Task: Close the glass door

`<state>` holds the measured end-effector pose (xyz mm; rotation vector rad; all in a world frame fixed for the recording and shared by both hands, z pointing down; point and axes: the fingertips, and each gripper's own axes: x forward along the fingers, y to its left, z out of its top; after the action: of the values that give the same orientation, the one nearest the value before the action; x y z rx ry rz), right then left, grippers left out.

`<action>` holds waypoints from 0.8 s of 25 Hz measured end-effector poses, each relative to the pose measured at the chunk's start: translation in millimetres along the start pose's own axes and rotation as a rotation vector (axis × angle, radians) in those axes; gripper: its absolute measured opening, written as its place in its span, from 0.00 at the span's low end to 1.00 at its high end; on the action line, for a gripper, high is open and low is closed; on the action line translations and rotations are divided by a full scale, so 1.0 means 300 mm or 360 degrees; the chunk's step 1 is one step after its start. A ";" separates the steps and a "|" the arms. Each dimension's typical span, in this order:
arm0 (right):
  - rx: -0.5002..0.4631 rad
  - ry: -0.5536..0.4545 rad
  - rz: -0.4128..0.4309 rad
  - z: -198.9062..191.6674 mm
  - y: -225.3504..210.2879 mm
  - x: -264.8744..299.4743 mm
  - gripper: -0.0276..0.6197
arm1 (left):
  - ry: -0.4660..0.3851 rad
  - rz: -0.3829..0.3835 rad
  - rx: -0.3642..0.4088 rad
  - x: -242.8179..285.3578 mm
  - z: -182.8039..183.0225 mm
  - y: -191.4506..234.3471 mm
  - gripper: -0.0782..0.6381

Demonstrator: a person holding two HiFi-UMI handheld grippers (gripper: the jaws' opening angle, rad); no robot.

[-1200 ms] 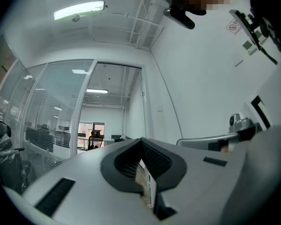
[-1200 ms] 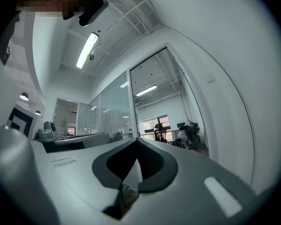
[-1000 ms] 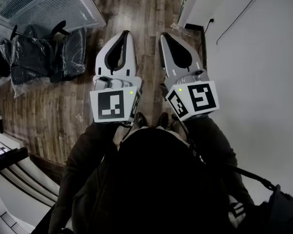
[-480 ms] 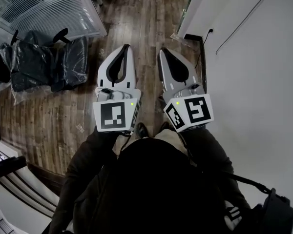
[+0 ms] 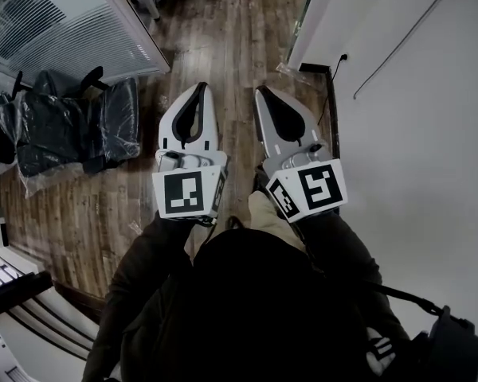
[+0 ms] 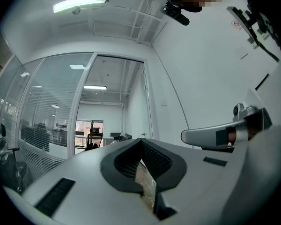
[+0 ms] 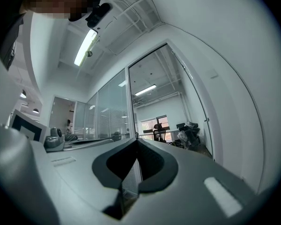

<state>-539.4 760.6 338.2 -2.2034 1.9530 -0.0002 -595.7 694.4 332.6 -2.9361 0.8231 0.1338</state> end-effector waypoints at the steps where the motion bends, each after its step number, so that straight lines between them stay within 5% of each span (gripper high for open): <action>1: -0.0002 -0.0001 0.0005 -0.006 -0.037 0.035 0.05 | 0.0009 0.0003 0.0021 0.054 -0.012 0.000 0.10; 10: -0.0005 0.0004 0.0036 0.041 -0.382 0.334 0.05 | 0.0030 0.0045 0.0028 0.497 -0.041 -0.005 0.10; 20: -0.0025 0.0027 0.0035 -0.038 -0.553 0.772 0.05 | 0.0097 0.0111 -0.0022 0.861 -0.187 0.265 0.10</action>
<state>-348.1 549.4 343.6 -2.1988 1.9926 -0.0008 -414.1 487.9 355.5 -2.9389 0.9373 0.0553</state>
